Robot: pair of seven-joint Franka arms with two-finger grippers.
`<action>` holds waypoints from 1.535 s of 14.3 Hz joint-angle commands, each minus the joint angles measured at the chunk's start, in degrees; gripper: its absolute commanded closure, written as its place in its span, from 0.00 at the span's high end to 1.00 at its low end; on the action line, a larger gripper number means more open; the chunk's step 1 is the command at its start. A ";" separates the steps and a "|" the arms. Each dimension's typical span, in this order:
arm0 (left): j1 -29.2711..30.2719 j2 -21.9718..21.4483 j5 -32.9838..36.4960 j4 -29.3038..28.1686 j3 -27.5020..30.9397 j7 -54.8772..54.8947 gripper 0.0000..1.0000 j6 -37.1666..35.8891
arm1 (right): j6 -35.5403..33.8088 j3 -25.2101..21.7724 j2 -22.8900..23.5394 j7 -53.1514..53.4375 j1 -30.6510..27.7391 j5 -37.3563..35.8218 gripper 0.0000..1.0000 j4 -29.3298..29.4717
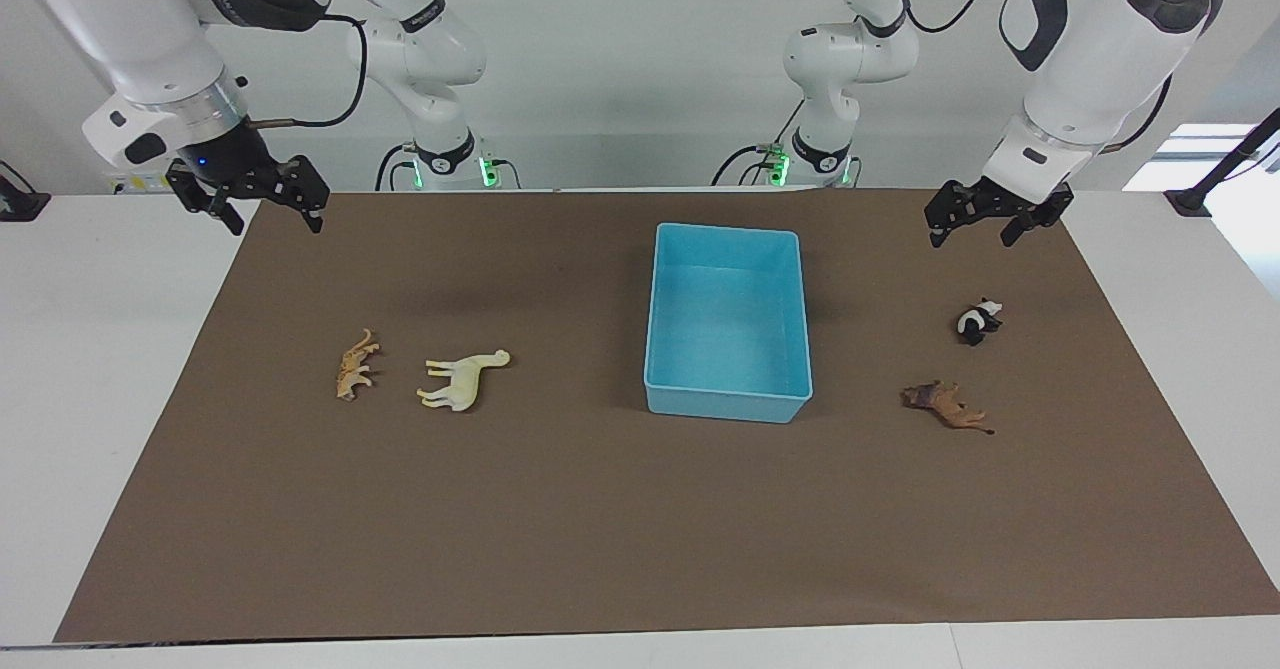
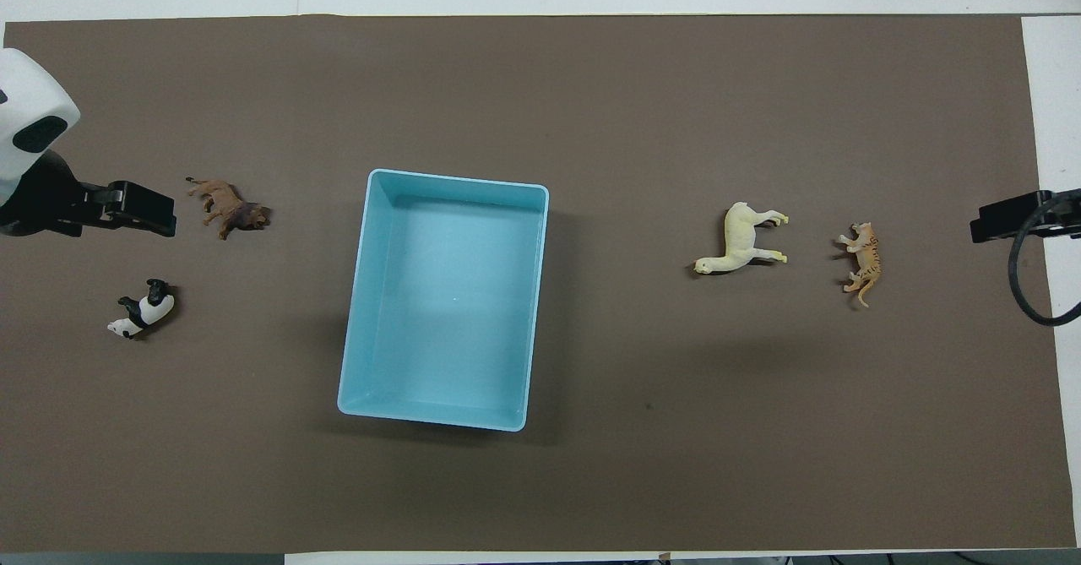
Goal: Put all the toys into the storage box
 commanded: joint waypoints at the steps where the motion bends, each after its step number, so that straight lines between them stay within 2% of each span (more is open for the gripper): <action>1: 1.90 -2.68 -0.19 -11.54 0.42 -0.93 1.00 14.94 | 6.06 0.22 -3.75 -1.17 -0.25 0.14 1.00 -6.96; 3: 2.95 0.03 -0.19 -12.80 0.42 -1.10 1.00 19.80 | 7.74 0.22 -3.14 -1.78 -0.24 0.14 1.00 -8.54; 5: 4.19 2.68 -0.19 -13.93 0.42 -2.59 1.00 24.36 | 15.78 0.22 -1.13 -2.23 -0.24 0.14 1.00 -12.14; 8: 4.19 6.36 -0.19 -19.29 0.51 -15.13 1.00 36.11 | 25.30 0.22 5.19 -2.32 -0.33 0.14 1.00 -14.26; 11: 7.08 8.05 -0.19 -25.35 0.33 -16.83 1.00 46.77 | 31.55 0.22 10.38 -3.72 -0.42 0.14 1.00 -14.52; 14: 7.09 11.29 -0.19 -26.07 0.42 -17.10 1.00 50.21 | 40.59 0.22 13.99 -3.99 -0.42 0.14 1.00 -17.94; 16: 7.26 13.05 -0.19 -25.99 0.42 -17.36 1.00 52.24 | 42.20 0.22 14.61 -3.90 -0.33 0.14 1.00 -19.96; 19: 6.91 15.08 -0.19 -25.11 0.33 -23.93 1.00 56.46 | 42.38 0.22 14.00 -4.60 -0.94 0.14 1.00 -24.18; 22: 6.47 16.74 -0.28 -24.32 0.33 -25.88 1.00 57.25 | 42.46 0.22 13.12 -5.92 -1.39 0.14 1.00 -26.65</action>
